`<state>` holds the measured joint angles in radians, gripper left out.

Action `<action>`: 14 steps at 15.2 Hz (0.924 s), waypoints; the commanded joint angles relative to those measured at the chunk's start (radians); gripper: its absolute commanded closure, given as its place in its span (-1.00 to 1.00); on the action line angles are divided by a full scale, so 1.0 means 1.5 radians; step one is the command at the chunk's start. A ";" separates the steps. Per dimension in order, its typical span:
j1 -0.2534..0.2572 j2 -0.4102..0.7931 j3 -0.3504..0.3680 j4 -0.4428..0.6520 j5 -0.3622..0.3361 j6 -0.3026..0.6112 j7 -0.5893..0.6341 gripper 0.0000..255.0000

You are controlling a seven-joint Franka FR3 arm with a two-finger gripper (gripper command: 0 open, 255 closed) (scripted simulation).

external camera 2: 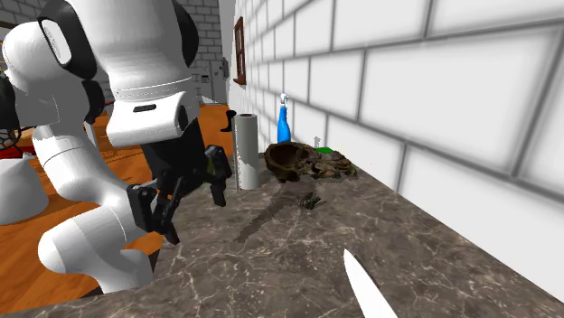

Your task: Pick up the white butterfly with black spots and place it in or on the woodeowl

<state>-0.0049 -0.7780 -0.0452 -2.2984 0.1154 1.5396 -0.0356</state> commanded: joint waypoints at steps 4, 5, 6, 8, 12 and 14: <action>0.041 0.041 0.024 0.015 0.005 0.034 -0.047 -1.00; 0.054 0.054 0.032 0.019 0.007 0.045 -0.062 -1.00; 0.067 0.066 0.040 0.024 0.008 0.056 -0.078 -1.00; 0.092 0.091 0.057 0.034 0.010 0.076 -0.108 -1.00; 0.140 0.134 0.093 0.052 0.011 0.113 -0.167 -1.00; 0.163 0.154 0.111 0.060 0.010 0.130 -0.196 -1.00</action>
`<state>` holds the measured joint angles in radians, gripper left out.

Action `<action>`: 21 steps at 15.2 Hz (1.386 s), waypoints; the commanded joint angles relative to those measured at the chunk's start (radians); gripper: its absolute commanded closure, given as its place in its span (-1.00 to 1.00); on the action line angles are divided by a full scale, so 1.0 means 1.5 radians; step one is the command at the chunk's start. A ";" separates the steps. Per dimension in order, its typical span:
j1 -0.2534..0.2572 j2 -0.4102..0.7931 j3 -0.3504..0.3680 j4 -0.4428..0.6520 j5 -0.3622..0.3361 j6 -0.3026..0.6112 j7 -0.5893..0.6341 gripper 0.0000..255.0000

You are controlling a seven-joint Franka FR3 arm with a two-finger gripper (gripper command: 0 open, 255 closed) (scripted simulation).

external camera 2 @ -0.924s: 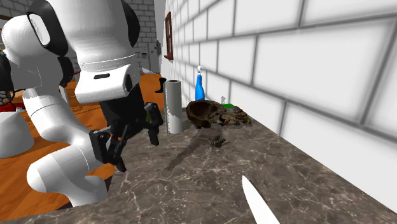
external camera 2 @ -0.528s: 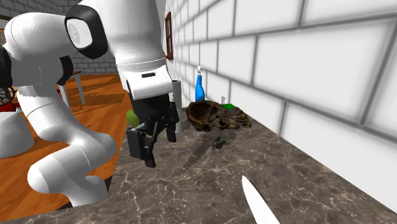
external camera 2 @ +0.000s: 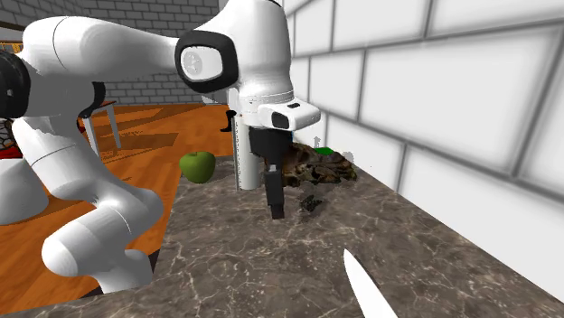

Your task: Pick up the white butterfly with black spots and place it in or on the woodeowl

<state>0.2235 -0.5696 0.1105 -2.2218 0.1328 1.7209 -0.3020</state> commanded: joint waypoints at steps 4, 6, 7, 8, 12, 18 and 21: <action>0.056 0.048 0.045 0.020 -0.006 0.042 -0.075 -1.00; 0.078 0.062 0.064 0.023 -0.009 0.058 -0.102 -1.00; 0.086 0.067 0.072 0.024 -0.010 0.064 -0.113 -1.00; 0.087 0.068 0.072 0.016 -0.009 0.073 -0.113 -1.00; 0.087 0.071 0.076 -0.017 -0.008 0.110 -0.113 -1.00; 0.088 0.075 0.078 -0.037 -0.007 0.133 -0.113 -1.00; 0.088 0.075 0.078 -0.037 -0.007 0.133 -0.113 -1.00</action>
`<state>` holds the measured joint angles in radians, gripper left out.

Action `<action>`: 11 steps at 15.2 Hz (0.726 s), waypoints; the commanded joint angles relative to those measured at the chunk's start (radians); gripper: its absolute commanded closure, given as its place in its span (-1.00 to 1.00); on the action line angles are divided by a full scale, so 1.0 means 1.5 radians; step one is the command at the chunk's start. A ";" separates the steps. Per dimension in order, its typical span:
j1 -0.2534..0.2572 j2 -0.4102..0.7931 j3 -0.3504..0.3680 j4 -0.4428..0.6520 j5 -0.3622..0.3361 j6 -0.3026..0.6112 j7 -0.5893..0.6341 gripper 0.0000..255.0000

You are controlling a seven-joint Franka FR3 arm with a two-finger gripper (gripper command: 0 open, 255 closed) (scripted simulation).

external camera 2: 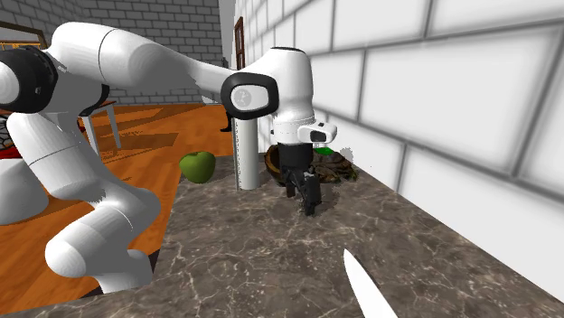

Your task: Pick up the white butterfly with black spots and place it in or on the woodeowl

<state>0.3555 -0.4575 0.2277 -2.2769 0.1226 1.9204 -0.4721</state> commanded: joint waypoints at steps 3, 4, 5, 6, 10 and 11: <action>0.000 0.000 0.000 0.000 0.000 0.000 0.000 1.00; 0.000 0.000 0.000 0.000 0.000 0.000 0.000 1.00; 0.000 0.000 0.000 0.000 0.000 0.000 0.000 1.00; 0.000 0.000 0.000 0.000 0.000 0.000 0.000 1.00; 0.000 0.000 0.000 0.000 0.000 0.000 0.000 1.00; 0.000 0.000 0.000 0.000 0.000 0.000 0.000 1.00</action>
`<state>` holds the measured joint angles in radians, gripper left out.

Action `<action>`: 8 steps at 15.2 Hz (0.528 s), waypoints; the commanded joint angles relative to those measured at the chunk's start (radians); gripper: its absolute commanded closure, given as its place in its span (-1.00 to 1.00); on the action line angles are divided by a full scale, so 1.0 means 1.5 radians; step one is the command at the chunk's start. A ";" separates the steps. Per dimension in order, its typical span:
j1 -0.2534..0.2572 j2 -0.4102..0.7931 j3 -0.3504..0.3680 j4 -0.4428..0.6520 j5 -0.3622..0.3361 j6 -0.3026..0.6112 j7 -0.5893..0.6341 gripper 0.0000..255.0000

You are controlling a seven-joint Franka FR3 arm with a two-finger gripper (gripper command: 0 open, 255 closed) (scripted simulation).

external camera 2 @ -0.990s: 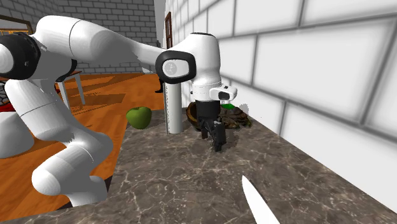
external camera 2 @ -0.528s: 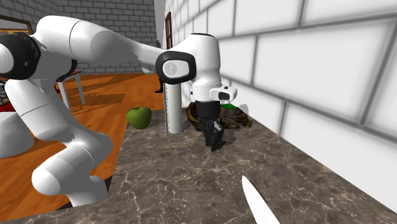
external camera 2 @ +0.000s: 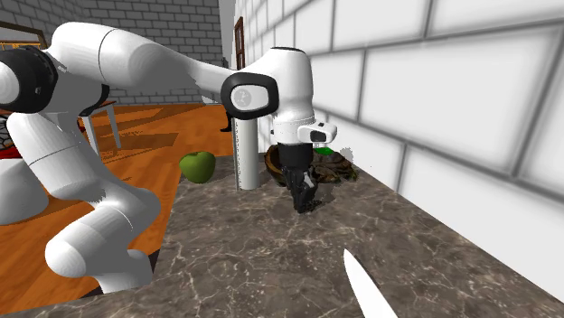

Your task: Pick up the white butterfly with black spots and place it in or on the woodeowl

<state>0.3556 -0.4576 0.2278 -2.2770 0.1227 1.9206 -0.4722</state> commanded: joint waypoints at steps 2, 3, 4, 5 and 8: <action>-0.001 -0.001 -0.001 0.017 -0.001 -0.018 0.001 1.00; -0.001 -0.001 -0.002 0.026 -0.002 -0.027 0.001 1.00; -0.001 -0.001 -0.003 0.035 -0.002 -0.036 0.001 1.00; -0.001 -0.001 -0.003 0.044 -0.003 -0.045 0.001 1.00; -0.002 0.000 -0.005 0.072 -0.004 -0.071 0.002 1.00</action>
<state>0.3533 -0.4587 0.2225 -2.1841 0.1176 1.8269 -0.4671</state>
